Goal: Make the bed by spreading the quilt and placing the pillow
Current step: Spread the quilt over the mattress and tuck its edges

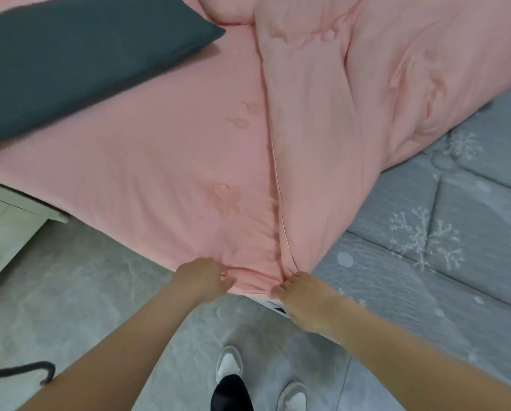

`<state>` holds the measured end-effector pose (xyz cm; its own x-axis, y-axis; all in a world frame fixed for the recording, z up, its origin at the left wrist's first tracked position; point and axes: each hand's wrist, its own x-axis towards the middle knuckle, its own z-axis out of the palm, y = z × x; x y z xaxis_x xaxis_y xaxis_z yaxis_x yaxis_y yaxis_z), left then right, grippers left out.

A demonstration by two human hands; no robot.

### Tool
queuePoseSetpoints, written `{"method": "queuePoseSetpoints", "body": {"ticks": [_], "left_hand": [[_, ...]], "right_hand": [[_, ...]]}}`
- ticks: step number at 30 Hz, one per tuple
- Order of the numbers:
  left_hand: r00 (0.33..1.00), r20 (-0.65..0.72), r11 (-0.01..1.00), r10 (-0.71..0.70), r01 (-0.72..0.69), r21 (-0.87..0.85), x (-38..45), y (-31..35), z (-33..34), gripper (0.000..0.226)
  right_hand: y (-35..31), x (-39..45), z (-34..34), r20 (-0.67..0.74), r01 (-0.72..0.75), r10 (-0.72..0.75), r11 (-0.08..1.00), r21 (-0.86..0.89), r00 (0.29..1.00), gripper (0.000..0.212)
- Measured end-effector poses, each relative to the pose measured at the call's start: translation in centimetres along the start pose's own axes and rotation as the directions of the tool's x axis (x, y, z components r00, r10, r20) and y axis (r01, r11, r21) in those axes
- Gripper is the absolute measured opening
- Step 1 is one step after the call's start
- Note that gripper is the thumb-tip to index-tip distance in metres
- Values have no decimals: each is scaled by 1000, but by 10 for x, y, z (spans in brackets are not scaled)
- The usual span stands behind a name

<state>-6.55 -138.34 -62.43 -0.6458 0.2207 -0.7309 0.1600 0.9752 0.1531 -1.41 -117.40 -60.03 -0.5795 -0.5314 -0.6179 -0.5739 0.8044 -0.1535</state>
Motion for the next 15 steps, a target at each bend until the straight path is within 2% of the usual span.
{"method": "queuePoseSetpoints", "body": {"ticks": [2,4,5,9,11,15], "left_hand": [[998,57,998,-16,19,-59,6,4,-28,49],[999,34,996,29,-27,-82,12,9,-62,53],[998,-4,993,61,-61,-97,14,11,-80,53],[975,-202,962,89,-137,-238,24,13,-143,52],[973,-225,928,54,-133,-349,31,15,-157,53],[986,-162,863,37,-113,-492,55,21,-159,45]], "right_hand": [[19,1,-21,41,94,-92,995,-46,995,41],[40,7,-47,-20,166,-170,977,-132,985,40],[51,11,-59,-95,165,-184,970,-181,978,37],[91,35,-117,-337,-61,1,984,-167,941,24],[104,42,-144,-363,-129,92,988,-79,927,18],[144,51,-161,-318,-193,177,981,-18,931,34]]}}
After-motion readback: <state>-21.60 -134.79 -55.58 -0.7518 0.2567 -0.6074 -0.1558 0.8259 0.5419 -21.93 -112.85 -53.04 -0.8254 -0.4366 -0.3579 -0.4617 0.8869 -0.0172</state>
